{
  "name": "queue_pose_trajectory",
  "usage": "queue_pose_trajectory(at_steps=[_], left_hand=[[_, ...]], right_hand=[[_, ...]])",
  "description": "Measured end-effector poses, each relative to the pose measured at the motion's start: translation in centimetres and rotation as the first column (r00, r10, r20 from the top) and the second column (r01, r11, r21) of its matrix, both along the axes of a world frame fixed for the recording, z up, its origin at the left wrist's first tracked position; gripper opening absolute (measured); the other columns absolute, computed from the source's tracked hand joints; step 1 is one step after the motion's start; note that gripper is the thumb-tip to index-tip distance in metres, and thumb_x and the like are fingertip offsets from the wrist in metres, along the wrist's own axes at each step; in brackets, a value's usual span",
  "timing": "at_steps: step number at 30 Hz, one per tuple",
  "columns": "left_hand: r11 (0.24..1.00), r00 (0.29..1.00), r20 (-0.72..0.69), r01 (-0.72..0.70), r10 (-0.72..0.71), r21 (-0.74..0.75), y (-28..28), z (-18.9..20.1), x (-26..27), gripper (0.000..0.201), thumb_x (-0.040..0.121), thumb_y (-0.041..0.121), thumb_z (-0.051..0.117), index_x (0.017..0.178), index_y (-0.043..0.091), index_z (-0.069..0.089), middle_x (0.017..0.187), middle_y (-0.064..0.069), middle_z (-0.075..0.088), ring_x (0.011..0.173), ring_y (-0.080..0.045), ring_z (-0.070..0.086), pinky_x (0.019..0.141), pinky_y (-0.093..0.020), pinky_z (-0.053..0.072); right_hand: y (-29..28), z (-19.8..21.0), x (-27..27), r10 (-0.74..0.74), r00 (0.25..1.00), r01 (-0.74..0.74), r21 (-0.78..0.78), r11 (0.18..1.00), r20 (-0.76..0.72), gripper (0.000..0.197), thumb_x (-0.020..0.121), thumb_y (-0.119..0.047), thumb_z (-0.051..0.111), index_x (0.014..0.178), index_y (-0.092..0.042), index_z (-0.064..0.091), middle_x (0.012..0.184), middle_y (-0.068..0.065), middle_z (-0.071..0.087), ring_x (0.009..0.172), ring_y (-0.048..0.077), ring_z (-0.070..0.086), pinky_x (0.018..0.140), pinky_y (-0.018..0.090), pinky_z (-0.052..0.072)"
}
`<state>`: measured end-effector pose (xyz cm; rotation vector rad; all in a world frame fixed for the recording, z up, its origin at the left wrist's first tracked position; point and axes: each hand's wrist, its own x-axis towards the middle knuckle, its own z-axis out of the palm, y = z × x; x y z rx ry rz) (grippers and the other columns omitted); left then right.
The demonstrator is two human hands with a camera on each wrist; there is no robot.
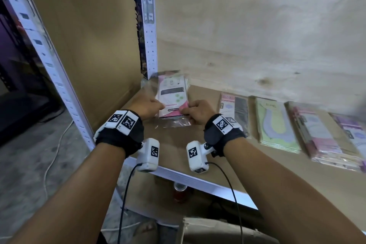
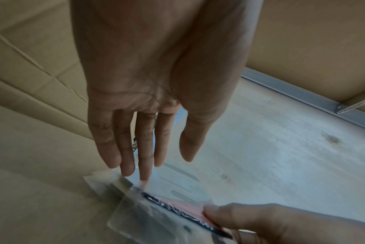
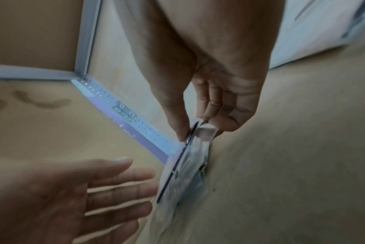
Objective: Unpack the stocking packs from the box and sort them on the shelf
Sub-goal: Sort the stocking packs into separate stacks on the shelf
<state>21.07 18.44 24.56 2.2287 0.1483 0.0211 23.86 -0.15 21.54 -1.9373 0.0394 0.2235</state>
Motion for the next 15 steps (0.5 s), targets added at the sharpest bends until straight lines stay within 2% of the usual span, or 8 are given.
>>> queue_pose_trajectory(at_steps=[2,5,6,8,11,12,14,15], left_hand=[[0.998,1.000,-0.002,-0.015,0.015,-0.065,-0.5,0.0,-0.2,0.013,0.092,0.017,0.068,0.104,0.013,0.064,0.075,0.004,0.067,0.062,-0.004,0.063,0.058,-0.022,0.052],[0.974,0.997,-0.074,-0.012,-0.005,-0.225,-2.0,0.5,-0.6,0.039,0.094,0.031,0.067,0.116,-0.001,0.065,0.103,-0.010,0.070,0.085,-0.020,0.064,0.087,-0.038,0.057],[0.945,0.995,-0.093,-0.002,-0.030,-0.327,-2.8,0.9,-0.9,0.045,0.094,0.036,0.067,0.119,-0.001,0.065,0.111,-0.014,0.070,0.088,-0.023,0.064,0.087,-0.038,0.057],[0.851,0.992,-0.117,-0.015,-0.055,-0.525,-4.6,1.9,-1.7,0.057,0.090,0.045,0.069,0.125,0.001,0.060,0.120,-0.021,0.066,0.093,-0.026,0.069,0.081,-0.034,0.060],[0.702,0.981,-0.155,-0.030,-0.115,-0.711,-7.2,3.5,-2.4,0.076,0.081,0.053,0.074,0.134,0.004,0.049,0.123,-0.023,0.062,0.098,-0.031,0.074,0.078,-0.037,0.064],[0.652,0.979,-0.155,-0.034,-0.130,-0.758,-8.1,3.9,-2.5,0.075,0.080,0.053,0.075,0.131,0.004,0.051,0.121,-0.023,0.064,0.096,-0.032,0.075,0.077,-0.040,0.064],[0.579,0.978,-0.148,-0.036,-0.147,-0.814,-9.6,4.3,-2.6,0.061,0.081,0.048,0.076,0.120,0.006,0.055,0.111,-0.025,0.069,0.090,-0.032,0.076,0.075,-0.041,0.064],[0.559,0.978,-0.137,-0.028,-0.154,-0.829,-10.6,4.3,-2.8,0.051,0.084,0.043,0.076,0.114,0.006,0.057,0.105,-0.025,0.072,0.085,-0.030,0.077,0.073,-0.039,0.064]], right_hand=[[-1.3,0.5,-0.9,0.027,1.000,-0.026,0.067,0.997,-0.005,0.007,0.082,-0.008,0.076,0.079,-0.009,0.070,0.067,0.007,0.062,0.056,0.018,0.051,0.056,0.031,0.044],[-3.7,2.0,-2.5,0.047,0.997,-0.053,0.105,0.993,0.056,0.013,0.083,-0.001,0.072,0.079,-0.013,0.068,0.082,0.011,0.067,0.061,0.017,0.058,0.054,0.025,0.047],[-4.5,2.6,-3.1,0.054,0.995,-0.063,0.107,0.992,0.084,0.014,0.084,0.001,0.070,0.081,-0.012,0.067,0.086,0.012,0.069,0.065,0.019,0.061,0.054,0.024,0.050],[-6.0,3.9,-4.6,0.060,0.985,-0.078,0.108,0.991,0.163,0.011,0.084,0.003,0.071,0.086,-0.008,0.068,0.085,0.009,0.070,0.068,0.017,0.064,0.055,0.018,0.050],[-8.3,5.5,-7.0,0.070,0.941,-0.077,0.009,0.997,0.331,0.017,0.080,0.004,0.074,0.084,-0.012,0.068,0.072,-0.002,0.066,0.058,0.004,0.060,0.055,0.013,0.046],[-9.3,5.9,-7.8,0.086,0.925,-0.070,-0.056,0.996,0.370,0.018,0.079,0.003,0.074,0.083,-0.014,0.068,0.070,-0.002,0.065,0.057,0.005,0.060,0.056,0.016,0.046],[-11.1,6.5,-9.3,0.149,0.891,-0.066,-0.203,0.977,0.428,0.017,0.079,-0.002,0.075,0.089,-0.014,0.070,0.077,-0.001,0.066,0.066,0.011,0.060,0.065,0.023,0.049],[-12.3,6.7,-10.0,0.187,0.872,-0.062,-0.276,0.959,0.453,0.018,0.079,-0.005,0.077,0.093,-0.014,0.070,0.081,-0.005,0.065,0.069,0.009,0.059,0.067,0.021,0.048]])
